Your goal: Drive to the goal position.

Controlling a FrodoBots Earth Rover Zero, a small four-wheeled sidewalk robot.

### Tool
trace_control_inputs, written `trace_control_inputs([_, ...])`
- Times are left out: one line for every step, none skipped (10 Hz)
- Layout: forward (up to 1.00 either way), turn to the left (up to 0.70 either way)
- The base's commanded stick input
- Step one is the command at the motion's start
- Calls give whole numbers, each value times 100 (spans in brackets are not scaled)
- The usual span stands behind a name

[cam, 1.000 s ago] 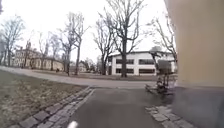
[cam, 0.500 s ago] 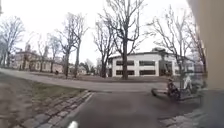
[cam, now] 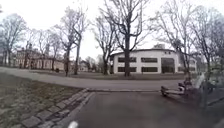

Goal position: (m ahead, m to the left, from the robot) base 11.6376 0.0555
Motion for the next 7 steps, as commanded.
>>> trace_control_inputs([100,1])
trace_control_inputs([100,1])
trace_control_inputs([100,1])
trace_control_inputs([100,1])
trace_control_inputs([100,1])
trace_control_inputs([100,1])
trace_control_inputs([100,1])
